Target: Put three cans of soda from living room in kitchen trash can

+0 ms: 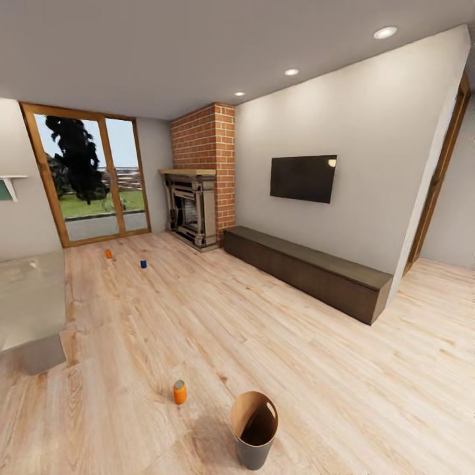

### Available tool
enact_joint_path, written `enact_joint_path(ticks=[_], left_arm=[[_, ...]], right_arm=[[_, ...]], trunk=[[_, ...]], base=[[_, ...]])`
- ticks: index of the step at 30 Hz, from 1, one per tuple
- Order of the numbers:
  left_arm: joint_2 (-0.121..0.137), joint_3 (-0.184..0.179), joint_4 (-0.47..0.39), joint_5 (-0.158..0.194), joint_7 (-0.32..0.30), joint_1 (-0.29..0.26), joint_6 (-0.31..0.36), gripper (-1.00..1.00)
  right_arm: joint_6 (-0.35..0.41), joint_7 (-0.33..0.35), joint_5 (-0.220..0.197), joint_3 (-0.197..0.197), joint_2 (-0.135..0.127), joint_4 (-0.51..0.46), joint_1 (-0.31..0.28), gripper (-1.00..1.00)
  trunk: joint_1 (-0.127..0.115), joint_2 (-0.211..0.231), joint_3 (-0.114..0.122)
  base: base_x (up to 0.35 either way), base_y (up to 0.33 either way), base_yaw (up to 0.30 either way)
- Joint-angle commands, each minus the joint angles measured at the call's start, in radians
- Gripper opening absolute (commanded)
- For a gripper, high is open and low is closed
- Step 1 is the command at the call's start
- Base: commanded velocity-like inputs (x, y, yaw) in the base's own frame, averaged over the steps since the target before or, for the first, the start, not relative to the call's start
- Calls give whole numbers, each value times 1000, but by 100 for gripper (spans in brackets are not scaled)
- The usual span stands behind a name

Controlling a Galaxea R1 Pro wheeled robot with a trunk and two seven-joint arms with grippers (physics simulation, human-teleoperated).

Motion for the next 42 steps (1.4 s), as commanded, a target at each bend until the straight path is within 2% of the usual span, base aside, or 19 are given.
enact_joint_path(ticks=[1, 7, 26, 42], left_arm=[[0, 0, 0, 0, 0, 0, 0, 100], [0, 0, 1, 0, 0, 0, -1, 100], [0, 0, 1, 0, 0, 0, -1, 100], [0, -1, 0, 0, 0, 0, -1, 100]], right_arm=[[0, 0, 0, 0, 0, 0, 0, 100], [0, 0, 2, 1, 0, 0, 0, 100], [1, 0, 4, 3, 0, 0, 0, 100], [-1, 0, 1, 0, 0, 0, 0, 100]], trunk=[[0, 0, 0], [0, 0, 0], [0, 0, 0], [0, 0, 0]], base=[[0, 0, -28], [93, 0, -11], [325, 0, 0], [80, 0, 0]])
